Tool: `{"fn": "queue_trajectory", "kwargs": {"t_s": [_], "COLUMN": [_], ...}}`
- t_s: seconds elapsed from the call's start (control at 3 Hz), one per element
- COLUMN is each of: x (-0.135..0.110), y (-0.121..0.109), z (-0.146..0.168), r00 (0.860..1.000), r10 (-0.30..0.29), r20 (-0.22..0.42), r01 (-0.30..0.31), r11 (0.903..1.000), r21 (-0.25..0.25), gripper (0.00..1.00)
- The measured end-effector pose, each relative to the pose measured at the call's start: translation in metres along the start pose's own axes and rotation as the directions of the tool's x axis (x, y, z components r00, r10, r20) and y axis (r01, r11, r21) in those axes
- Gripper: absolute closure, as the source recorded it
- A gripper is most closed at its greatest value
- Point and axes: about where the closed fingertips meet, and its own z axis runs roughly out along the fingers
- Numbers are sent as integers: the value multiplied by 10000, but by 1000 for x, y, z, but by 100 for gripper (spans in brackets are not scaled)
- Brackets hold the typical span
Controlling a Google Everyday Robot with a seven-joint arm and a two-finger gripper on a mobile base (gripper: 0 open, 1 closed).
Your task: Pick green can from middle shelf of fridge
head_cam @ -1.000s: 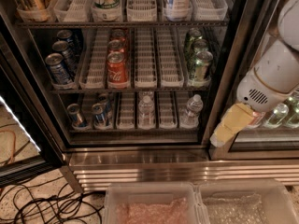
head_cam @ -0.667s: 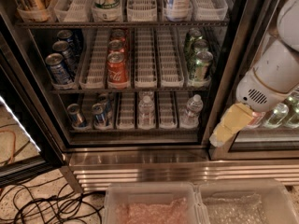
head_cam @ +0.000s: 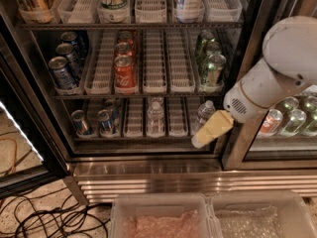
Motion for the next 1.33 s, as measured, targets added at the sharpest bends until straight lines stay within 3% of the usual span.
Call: {"fn": "queue_trajectory", "kwargs": {"t_s": [0.33, 0.67, 1.0, 1.33], "x": [-21, -22, -22, -30], "y": [-3, -3, -3, -5], "z": [20, 19, 19, 26], "r00": [9909, 9853, 9853, 9799], "r10": [1296, 1657, 1657, 1707], "r20": [373, 427, 427, 1035], "r01": [-1301, -1662, -1662, -1743], "r11": [9914, 9860, 9860, 9843], "r21": [107, 104, 105, 264], "gripper": [0, 0, 0, 0]}}
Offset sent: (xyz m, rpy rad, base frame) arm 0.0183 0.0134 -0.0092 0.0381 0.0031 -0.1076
